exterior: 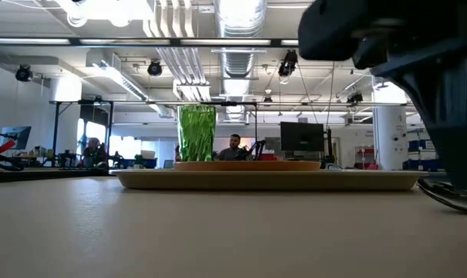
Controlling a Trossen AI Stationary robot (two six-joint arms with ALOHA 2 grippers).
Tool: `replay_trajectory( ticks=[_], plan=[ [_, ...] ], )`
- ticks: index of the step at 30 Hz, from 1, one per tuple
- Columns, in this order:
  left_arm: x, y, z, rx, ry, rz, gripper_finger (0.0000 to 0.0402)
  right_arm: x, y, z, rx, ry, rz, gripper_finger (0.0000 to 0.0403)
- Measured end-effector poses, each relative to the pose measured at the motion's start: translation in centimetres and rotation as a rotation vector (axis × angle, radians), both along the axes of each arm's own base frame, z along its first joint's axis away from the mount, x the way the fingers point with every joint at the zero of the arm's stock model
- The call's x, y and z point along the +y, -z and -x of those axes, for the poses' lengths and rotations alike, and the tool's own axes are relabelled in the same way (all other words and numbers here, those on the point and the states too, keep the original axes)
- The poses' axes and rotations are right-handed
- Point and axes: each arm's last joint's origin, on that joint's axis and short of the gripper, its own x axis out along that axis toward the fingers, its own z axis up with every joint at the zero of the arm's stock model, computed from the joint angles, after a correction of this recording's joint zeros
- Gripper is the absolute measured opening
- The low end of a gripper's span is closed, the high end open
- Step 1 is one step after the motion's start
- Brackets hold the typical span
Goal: Pick and place plate/cup/fork/spoon on tray
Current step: Put the black spoon on the light brown serving tray to the right of the orange plate
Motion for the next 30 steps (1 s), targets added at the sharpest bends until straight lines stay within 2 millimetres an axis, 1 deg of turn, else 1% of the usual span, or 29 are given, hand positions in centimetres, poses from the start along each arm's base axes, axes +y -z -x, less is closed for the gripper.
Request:
replay_trajectory(
  ticks=[3,7,13,19,30],
  plan=[
    [0.0,0.0,0.0,0.0,0.0,0.0,0.0,-0.2,0.3,0.3,0.033,0.0,0.004,0.0123],
    [0.0,0.0,0.0,0.001,0.0,0.0,0.0,-0.3,0.3,0.8,0.091,0.004,0.009,0.0125],
    [0.0,0.0,0.0,0.001,0.001,-0.001,0.0,-0.1,0.6,0.7,0.085,0.03,-0.022,0.0125],
    [0.0,0.0,0.0,0.002,0.001,-0.001,0.0,0.2,1.1,1.2,0.09,0.043,-0.015,0.0125],
    [0.0,0.1,0.0,0.009,0.001,-0.004,0.0,0.5,3.7,2.0,0.026,0.09,-0.042,0.0121]
  ],
)
